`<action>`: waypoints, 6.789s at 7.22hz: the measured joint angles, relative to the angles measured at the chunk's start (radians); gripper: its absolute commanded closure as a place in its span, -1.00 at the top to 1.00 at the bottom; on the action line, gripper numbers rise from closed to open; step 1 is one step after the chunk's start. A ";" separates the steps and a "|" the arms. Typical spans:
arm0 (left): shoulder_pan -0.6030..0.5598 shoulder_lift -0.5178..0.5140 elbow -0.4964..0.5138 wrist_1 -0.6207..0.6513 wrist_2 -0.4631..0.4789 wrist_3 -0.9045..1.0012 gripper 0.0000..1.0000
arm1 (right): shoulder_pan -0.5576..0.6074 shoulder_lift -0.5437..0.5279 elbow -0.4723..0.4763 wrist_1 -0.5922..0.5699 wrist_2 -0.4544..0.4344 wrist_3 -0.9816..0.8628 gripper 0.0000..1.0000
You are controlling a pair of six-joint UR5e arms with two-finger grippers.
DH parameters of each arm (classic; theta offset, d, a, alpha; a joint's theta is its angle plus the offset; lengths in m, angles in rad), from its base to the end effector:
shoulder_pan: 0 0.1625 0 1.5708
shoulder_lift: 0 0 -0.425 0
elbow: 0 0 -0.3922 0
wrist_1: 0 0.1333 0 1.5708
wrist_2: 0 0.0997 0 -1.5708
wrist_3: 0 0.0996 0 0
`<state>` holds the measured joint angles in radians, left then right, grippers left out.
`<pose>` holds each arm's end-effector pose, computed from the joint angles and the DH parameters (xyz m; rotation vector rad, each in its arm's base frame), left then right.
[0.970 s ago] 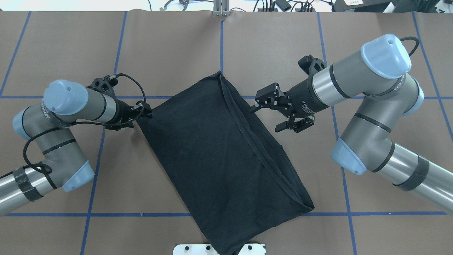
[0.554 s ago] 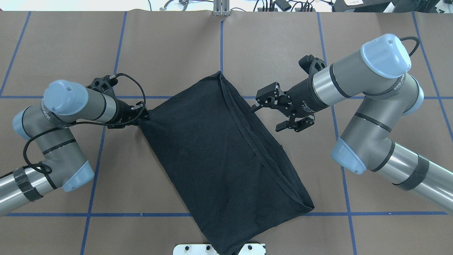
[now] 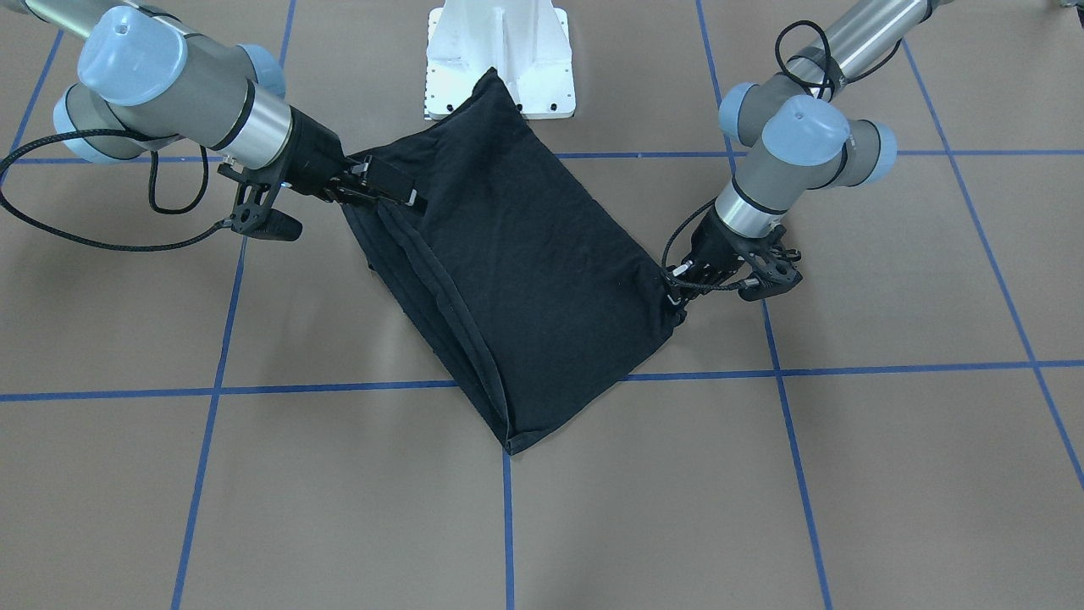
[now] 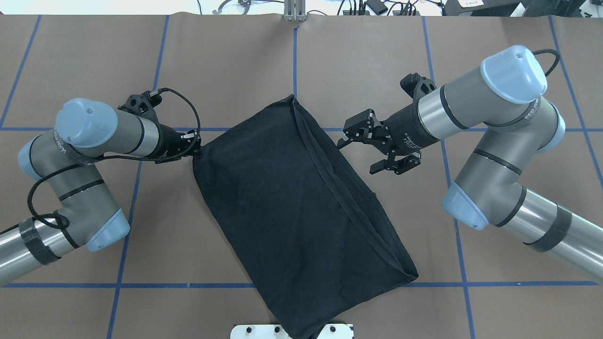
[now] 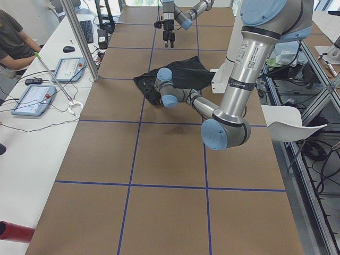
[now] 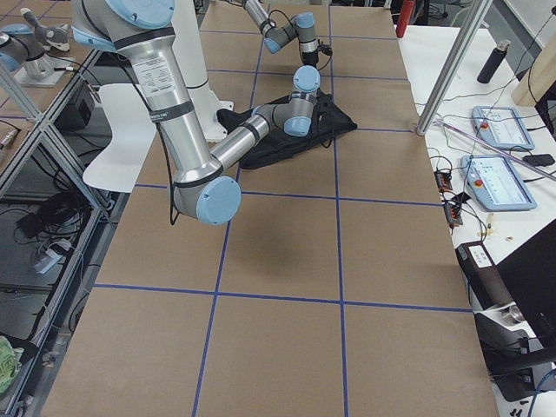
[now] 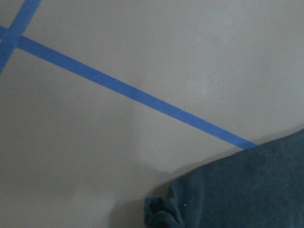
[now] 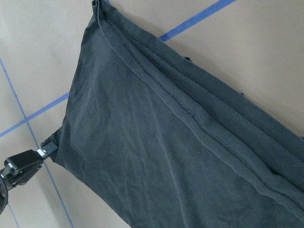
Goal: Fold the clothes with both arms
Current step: 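Pull the shirt's far edge with the left gripper to straighten it, then release the shirt with the left gripper while the right gripper moves over it, then press the right gripper down on the shirt's side edge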
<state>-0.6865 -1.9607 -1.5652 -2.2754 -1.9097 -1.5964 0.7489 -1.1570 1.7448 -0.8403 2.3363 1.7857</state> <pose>0.4428 -0.4924 0.3637 0.0622 1.1277 -0.4514 -0.3896 -0.4499 0.2555 -0.2941 -1.3648 0.2991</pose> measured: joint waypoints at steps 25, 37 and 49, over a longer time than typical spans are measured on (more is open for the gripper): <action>-0.267 -0.012 -0.015 -0.164 -0.194 0.302 1.00 | -0.327 0.211 0.148 -0.908 -0.535 -0.492 0.99; -0.275 0.019 0.000 -0.164 -0.219 0.355 1.00 | -0.475 0.207 0.026 -1.037 -0.766 -0.643 0.99; -0.268 0.019 0.013 -0.165 -0.213 0.352 1.00 | -0.431 0.124 0.063 -1.030 -0.749 -0.725 0.99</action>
<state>-0.9547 -1.9420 -1.5521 -2.4408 -2.1226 -1.2446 0.3180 -1.0327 1.8078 -1.8702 1.5875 1.0608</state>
